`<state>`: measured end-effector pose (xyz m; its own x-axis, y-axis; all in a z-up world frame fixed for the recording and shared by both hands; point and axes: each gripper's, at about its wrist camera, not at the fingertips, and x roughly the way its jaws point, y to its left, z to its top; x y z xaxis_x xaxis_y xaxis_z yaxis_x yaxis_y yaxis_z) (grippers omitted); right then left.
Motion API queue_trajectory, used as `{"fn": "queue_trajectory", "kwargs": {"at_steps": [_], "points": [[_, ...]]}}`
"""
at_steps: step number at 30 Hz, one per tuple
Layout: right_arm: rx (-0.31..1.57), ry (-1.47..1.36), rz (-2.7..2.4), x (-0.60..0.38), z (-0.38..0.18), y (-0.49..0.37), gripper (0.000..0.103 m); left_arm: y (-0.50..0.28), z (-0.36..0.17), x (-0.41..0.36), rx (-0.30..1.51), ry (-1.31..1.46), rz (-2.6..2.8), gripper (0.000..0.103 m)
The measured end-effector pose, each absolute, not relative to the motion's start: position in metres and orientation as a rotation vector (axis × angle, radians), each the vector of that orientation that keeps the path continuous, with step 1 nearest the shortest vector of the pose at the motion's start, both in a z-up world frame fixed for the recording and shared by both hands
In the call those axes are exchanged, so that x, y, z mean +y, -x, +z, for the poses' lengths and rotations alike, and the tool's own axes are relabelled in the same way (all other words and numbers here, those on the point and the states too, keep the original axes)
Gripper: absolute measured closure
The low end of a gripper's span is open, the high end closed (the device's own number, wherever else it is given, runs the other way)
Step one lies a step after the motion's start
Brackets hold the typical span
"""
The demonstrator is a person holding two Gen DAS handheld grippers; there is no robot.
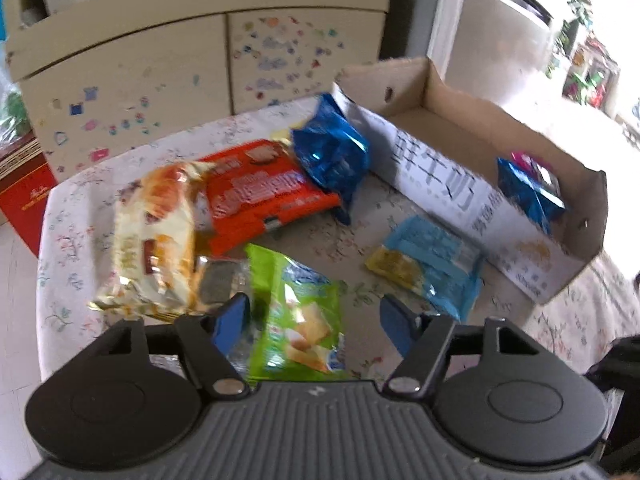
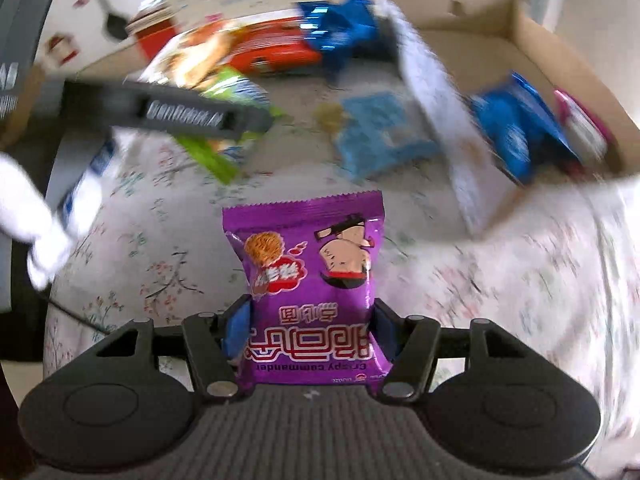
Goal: Organize snacks
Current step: 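Grasp the purple chip bag with right tool while left tool grasps green Ameria pack, then lift both held packets and carry them over the cardboard box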
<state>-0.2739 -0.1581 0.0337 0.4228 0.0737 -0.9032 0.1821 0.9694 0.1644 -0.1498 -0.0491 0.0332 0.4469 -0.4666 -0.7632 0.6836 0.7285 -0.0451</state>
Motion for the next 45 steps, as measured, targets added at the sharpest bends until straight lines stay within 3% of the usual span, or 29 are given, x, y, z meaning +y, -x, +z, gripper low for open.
{"fn": "queue_trajectory", "kwargs": {"at_steps": [2, 7, 8, 14, 16, 25, 30, 31, 34, 45], "points": [[1.127, -0.292, -0.104, -0.163, 0.035, 0.279, 0.035, 0.158, 0.030, -0.056, 0.803, -0.353, -0.720, 0.036], [1.101, -0.344, -0.114, -0.169, 0.043, 0.290, 0.035, 0.164, 0.030, -0.056, 0.812, -0.339, -0.711, 0.067], [1.098, -0.352, -0.118, -0.170, 0.043, 0.291, 0.035, 0.163, 0.030, -0.054, 0.834, -0.321, -0.714, 0.068], [1.081, -0.388, -0.147, -0.176, 0.048, 0.296, 0.035, 0.175, 0.021, -0.053, 0.868, -0.316, -0.710, 0.064], [1.081, -0.394, -0.150, -0.176, 0.046, 0.295, 0.035, 0.176, 0.020, -0.053, 0.877, -0.297, -0.714, 0.051], [1.088, -0.412, -0.162, -0.178, 0.043, 0.297, 0.035, 0.176, 0.017, -0.072, 0.907, -0.269, -0.728, 0.024], [1.091, -0.421, -0.168, -0.178, 0.042, 0.297, 0.035, 0.179, 0.006, -0.086, 0.900, -0.351, -0.678, 0.028], [1.091, -0.419, -0.168, -0.178, 0.042, 0.296, 0.035, 0.180, 0.006, -0.086, 0.891, -0.351, -0.679, 0.037], [1.090, -0.424, -0.167, -0.179, 0.042, 0.296, 0.035, 0.179, 0.009, -0.086, 0.886, -0.342, -0.676, 0.052], [1.072, -0.409, -0.162, -0.174, 0.044, 0.294, 0.041, 0.191, 0.029, -0.055, 0.840, -0.237, -0.604, 0.052]]}}
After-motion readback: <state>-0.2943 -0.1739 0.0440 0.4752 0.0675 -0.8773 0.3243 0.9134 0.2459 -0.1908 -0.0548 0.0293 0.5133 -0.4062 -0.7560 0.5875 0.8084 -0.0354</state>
